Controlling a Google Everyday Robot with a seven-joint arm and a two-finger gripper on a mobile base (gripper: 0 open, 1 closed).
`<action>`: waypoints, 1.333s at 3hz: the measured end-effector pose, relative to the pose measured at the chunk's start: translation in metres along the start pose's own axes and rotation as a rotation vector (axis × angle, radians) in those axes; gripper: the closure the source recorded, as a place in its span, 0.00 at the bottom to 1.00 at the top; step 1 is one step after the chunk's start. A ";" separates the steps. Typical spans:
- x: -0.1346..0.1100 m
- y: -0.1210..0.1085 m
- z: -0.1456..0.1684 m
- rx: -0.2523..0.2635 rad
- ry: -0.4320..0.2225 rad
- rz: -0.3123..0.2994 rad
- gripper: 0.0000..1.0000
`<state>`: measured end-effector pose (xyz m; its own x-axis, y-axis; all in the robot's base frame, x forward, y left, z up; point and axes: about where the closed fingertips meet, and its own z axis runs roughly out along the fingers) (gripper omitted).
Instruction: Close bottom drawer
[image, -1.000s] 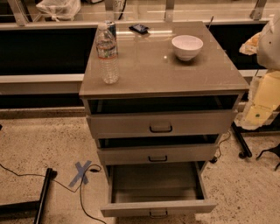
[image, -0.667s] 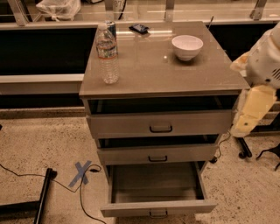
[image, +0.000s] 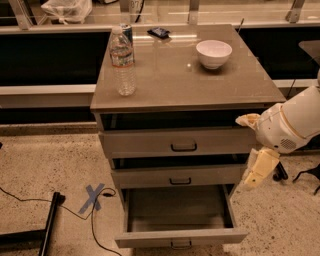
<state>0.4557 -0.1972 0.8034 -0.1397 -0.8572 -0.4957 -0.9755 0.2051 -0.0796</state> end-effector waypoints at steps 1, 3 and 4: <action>0.000 0.000 0.000 -0.001 0.001 0.001 0.00; 0.067 -0.015 0.058 0.087 -0.128 -0.006 0.00; 0.075 -0.016 0.063 0.097 -0.128 -0.071 0.00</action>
Offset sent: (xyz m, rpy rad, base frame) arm 0.0317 -0.0567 -0.0878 0.1214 -0.1221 -0.0980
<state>0.4715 -0.2352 0.7132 -0.0421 -0.8055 -0.5912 -0.9604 0.1958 -0.1984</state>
